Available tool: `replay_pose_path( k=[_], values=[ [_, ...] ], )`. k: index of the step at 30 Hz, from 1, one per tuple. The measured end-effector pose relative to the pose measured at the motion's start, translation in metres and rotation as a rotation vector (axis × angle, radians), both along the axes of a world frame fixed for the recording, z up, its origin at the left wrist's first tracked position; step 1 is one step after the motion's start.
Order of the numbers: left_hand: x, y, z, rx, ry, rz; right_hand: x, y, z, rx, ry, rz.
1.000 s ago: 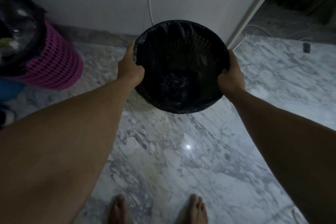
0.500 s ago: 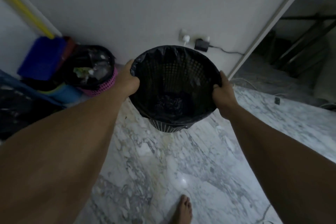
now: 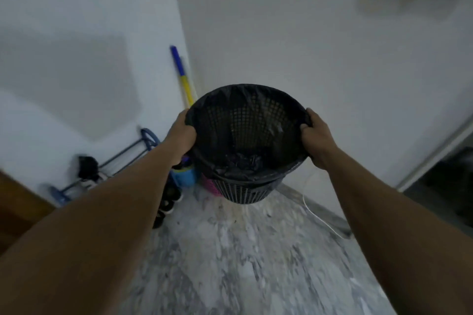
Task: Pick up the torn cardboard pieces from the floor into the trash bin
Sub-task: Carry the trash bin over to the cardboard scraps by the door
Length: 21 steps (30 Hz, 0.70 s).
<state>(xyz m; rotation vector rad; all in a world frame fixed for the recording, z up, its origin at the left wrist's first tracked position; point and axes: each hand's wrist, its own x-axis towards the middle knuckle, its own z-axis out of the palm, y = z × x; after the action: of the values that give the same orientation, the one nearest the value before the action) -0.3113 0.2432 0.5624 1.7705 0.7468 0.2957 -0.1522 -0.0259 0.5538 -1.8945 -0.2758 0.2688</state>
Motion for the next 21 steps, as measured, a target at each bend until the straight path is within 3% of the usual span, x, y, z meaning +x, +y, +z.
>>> replay_pose_path(
  k=[4,12,21],
  values=[
    [-0.057,0.029,0.056,0.04,-0.031,0.151,-0.005,0.064,0.047,-0.048,-0.035,0.211],
    [-0.193,0.055,0.127,0.069,-0.087,0.592,-0.082,0.18,0.129,0.043,-0.061,0.563],
    [-0.42,-0.008,0.156,0.048,-0.122,1.144,-0.274,0.275,0.163,0.066,-0.024,1.085]
  ],
)
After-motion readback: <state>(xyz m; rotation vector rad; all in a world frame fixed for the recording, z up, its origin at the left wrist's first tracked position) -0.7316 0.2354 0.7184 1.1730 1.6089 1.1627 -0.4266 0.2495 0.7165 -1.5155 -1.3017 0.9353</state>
